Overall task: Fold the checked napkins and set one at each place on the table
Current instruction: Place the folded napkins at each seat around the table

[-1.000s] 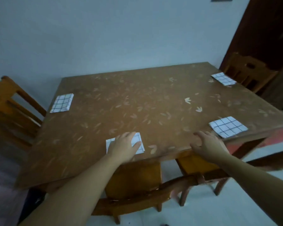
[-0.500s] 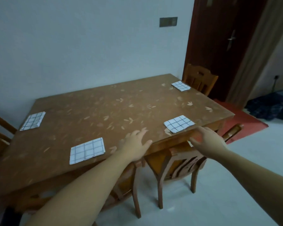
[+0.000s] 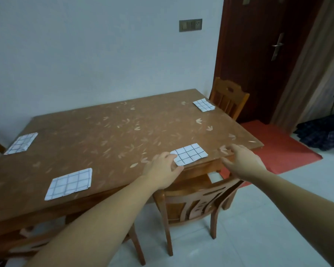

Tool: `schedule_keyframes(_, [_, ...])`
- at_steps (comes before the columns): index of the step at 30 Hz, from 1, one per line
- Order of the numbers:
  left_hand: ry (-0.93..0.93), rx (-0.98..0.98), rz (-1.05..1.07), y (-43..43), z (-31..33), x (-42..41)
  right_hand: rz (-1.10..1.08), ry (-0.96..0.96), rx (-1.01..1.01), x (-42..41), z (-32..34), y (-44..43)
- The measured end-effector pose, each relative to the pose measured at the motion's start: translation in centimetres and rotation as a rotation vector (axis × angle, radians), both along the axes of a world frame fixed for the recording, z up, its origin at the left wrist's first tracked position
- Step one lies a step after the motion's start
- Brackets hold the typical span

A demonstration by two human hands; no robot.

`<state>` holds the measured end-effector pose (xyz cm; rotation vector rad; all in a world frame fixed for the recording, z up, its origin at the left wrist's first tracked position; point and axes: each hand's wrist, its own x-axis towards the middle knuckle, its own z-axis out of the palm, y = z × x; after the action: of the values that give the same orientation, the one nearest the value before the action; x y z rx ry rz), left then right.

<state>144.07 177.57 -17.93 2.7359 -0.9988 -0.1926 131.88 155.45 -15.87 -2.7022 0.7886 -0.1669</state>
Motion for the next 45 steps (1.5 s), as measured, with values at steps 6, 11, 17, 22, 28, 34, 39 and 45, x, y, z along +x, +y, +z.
schedule_keyframes(6, [0.136,-0.024,0.059,-6.3,-3.8,6.5,0.081,0.063,-0.040,5.8,-2.0,-5.4])
schedule_keyframes(11, [0.176,-0.024,0.135,-9.0,-6.3,10.1,0.101,0.130,0.000,10.7,-3.7,-9.5])
schedule_keyframes(17, [0.210,-0.008,0.254,-9.7,-8.5,13.4,0.189,0.196,0.036,17.2,-7.0,-13.1])
schedule_keyframes(22, [0.289,-0.005,0.469,-10.4,-10.7,14.3,0.283,0.247,0.163,21.3,-10.7,-15.1])
schedule_keyframes(28, [0.518,-0.081,0.690,-12.3,-14.2,13.3,0.253,0.387,0.374,22.3,-15.4,-16.3])
schedule_keyframes(34, [0.556,-0.177,0.867,-14.1,-16.9,13.0,0.161,0.396,0.474,22.9,-17.8,-16.7])
schedule_keyframes(39, [0.602,-0.277,0.989,-14.6,-17.7,13.4,0.122,0.373,0.524,23.5,-17.7,-16.3])
schedule_keyframes(45, [0.593,-0.324,1.028,-13.9,-18.3,13.7,0.074,0.395,0.608,23.5,-18.2,-15.6])
